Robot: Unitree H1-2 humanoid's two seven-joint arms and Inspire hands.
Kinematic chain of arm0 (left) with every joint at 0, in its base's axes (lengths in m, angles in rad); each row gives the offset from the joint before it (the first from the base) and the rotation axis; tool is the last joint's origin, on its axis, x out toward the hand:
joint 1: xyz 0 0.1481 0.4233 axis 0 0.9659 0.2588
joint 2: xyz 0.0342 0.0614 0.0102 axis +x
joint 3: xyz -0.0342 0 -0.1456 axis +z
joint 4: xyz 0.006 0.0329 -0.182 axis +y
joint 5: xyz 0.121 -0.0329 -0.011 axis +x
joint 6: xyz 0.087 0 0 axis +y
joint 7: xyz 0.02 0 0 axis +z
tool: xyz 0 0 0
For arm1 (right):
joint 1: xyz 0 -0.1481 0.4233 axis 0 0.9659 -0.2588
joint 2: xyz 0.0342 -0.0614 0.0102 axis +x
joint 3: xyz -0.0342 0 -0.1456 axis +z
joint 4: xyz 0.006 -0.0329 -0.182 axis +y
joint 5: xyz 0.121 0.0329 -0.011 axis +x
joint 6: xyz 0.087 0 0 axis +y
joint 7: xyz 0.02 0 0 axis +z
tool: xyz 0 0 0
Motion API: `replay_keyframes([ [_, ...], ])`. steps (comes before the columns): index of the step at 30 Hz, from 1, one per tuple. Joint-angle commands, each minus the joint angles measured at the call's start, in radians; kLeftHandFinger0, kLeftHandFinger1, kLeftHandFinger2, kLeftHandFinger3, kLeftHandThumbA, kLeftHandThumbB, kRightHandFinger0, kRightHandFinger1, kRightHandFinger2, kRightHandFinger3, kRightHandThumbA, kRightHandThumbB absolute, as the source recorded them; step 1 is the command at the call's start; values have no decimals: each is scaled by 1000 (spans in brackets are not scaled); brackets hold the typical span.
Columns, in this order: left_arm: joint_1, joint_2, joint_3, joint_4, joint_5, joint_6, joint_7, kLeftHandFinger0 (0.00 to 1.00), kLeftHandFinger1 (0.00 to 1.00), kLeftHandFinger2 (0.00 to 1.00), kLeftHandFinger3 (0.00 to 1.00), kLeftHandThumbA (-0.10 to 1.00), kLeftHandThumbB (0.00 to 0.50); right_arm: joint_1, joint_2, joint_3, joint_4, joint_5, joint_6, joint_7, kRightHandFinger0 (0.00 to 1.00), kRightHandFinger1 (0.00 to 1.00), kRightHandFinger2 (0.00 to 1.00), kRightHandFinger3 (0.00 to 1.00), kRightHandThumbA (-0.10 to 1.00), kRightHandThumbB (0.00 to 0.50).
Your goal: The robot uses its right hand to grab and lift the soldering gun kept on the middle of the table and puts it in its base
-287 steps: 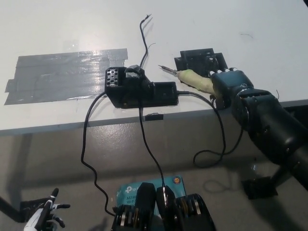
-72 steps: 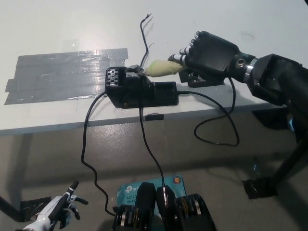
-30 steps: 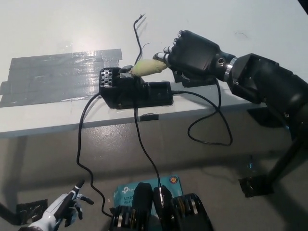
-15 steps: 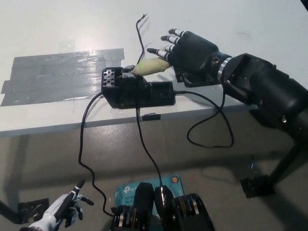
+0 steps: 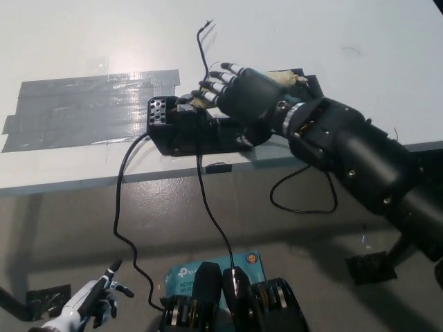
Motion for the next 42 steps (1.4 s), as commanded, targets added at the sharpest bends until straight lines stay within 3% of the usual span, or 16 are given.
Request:
replay_keyframes([
  [1,6,13,9,-4,2,-28,3,0,0,179,425,1000,500,-57,22,-68,-120,58,135,207,1000,1000,1000,1000,724,500],
  [7,19,20,14,12,-1,-39,3,0,0,205,452,1000,500,-72,6,-87,-156,38,109,209,1000,1000,1000,1000,779,500],
  [11,15,13,23,30,-9,-38,3,0,0,180,439,1000,500,-82,-71,-118,-297,16,72,235,1000,1000,1000,1000,919,500],
  [17,42,14,26,17,-6,-45,10,0,0,169,423,1000,500,28,-208,-244,-753,181,160,463,1000,1000,1000,1000,753,500],
  [20,46,16,31,-1,-13,-22,5,0,0,171,444,1000,500,190,-352,-386,-1156,296,378,611,1000,1000,1000,1000,679,500],
  [23,67,27,41,-21,-19,-15,7,0,0,165,445,1000,500,249,-378,-433,-1241,307,427,624,1000,1000,1000,1000,689,500],
  [25,61,29,43,0,-23,-34,2,0,14,169,451,1000,500,501,-472,-619,-1372,366,459,515,1000,1000,1000,1000,667,500],
  [26,59,29,46,11,-28,-43,1,0,8,173,445,1000,500,612,-482,-702,-1387,388,441,450,1000,1000,1000,1000,658,464],
  [28,65,28,54,4,-34,-35,5,0,1,158,429,1000,500,824,-464,-872,-1379,421,410,353,1000,1000,1000,1000,624,362],
  [29,73,29,59,-5,-34,-26,11,0,0,153,427,1000,500,932,-442,-957,-1364,431,395,309,1000,1000,1000,1000,636,343],
  [30,74,32,62,5,-37,-37,11,0,0,135,415,1000,500,1027,-398,-1042,-1306,473,328,225,1000,1000,1000,1000,536,317],
  [32,75,40,64,19,-39,-49,7,0,0,146,438,1000,500,1118,-344,-1136,-1223,563,279,164,1000,1000,1000,1000,498,304],
  [33,69,41,64,40,-37,-54,8,0,0,161,450,1000,500,1164,-299,-1197,-1151,639,255,128,1000,1000,1000,1000,465,331],
  [35,72,44,65,45,-34,-47,13,0,0,192,465,1000,500,1219,-252,-1246,-1043,727,201,92,1000,1000,1000,1000,448,322],
  [37,76,48,65,51,-37,-54,6,0,0,195,472,1000,500,1261,-230,-1255,-957,744,167,87,1000,1000,1000,1000,507,344],
  [42,90,52,75,44,-37,-47,12,0,0,203,502,1000,500,1298,-166,-1231,-720,766,84,81,1000,1000,1000,1000,503,398],
])
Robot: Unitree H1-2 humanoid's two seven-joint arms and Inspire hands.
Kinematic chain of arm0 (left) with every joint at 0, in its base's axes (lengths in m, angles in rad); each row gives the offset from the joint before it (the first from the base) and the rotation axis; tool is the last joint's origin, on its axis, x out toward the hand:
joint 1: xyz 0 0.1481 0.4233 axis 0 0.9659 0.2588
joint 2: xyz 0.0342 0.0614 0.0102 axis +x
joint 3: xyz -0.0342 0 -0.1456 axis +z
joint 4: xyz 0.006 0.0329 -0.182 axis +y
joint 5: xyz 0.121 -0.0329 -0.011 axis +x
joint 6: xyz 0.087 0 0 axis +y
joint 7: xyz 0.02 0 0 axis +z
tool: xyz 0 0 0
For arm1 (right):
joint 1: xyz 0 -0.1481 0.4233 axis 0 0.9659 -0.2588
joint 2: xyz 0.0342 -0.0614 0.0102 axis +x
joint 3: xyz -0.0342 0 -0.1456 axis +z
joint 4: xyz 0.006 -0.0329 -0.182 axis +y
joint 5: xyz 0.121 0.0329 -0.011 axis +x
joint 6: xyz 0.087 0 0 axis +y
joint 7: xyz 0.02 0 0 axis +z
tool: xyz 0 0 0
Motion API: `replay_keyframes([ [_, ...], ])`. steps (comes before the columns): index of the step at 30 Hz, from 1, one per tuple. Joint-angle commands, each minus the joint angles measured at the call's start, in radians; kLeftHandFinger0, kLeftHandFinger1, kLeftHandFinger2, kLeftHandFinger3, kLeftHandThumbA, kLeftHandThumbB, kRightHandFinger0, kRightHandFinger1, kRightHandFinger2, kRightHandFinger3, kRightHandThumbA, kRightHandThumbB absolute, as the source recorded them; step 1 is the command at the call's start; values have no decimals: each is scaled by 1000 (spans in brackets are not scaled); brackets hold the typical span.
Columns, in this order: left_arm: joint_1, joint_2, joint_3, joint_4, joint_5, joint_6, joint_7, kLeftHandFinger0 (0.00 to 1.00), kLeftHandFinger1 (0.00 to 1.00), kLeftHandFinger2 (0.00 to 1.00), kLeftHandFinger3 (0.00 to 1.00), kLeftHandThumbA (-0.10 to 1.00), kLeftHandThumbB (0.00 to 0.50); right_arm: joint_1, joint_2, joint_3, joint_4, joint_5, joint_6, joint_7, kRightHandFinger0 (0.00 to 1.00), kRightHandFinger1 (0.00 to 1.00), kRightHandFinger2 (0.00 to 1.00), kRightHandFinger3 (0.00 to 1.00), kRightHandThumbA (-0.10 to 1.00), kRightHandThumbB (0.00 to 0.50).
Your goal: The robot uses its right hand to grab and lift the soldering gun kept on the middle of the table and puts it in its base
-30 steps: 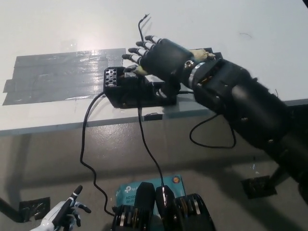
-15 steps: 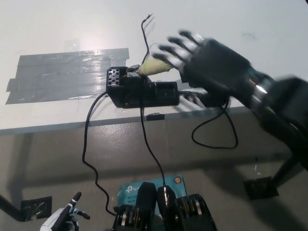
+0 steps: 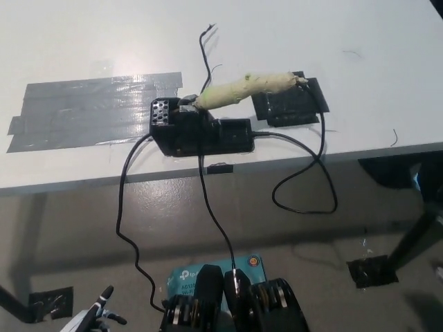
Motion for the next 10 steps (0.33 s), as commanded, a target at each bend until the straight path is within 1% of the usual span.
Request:
replay_keyframes([
  [1,19,51,54,-7,-33,-42,11,0,0,212,510,1000,500,158,87,-304,208,438,-115,-225,1000,1000,1000,1000,496,398],
  [2,20,51,53,-4,-32,-44,7,0,0,204,523,1000,500,153,112,-307,277,440,-125,-238,1000,1000,1000,1000,514,434],
  [3,22,52,54,-3,-32,-46,6,0,0,201,529,1000,500,149,123,-308,305,440,-129,-242,1000,1000,1000,1000,527,440],
  [4,21,54,54,0,-29,-41,8,0,0,207,539,1000,500,136,143,-308,388,455,-189,-263,1000,1000,1000,1000,494,420],
  [5,20,54,55,1,-27,-39,9,0,0,207,539,1000,500,130,152,-310,425,463,-217,-271,1000,1000,1000,1000,491,423],
  [6,18,54,54,3,-26,-40,4,0,0,212,559,1000,500,122,196,-325,464,489,-181,-265,1000,1000,1000,1000,453,392],
  [7,15,53,54,9,-26,-46,1,0,0,214,562,1000,500,122,209,-324,481,481,-184,-270,1000,1000,1000,1000,460,380],
  [8,15,53,53,8,-21,-43,5,0,0,216,570,1000,500,127,220,-310,520,448,-204,-288,1000,1000,1000,1000,490,366],
  [9,14,54,57,12,-22,-40,7,0,0,209,546,1000,500,138,198,-254,570,367,-224,-282,1000,1000,1000,1000,430,330],
  [10,14,53,57,12,-22,-40,7,0,0,208,545,1000,500,138,198,-255,572,368,-227,-282,1000,1000,1000,1000,426,329],
])
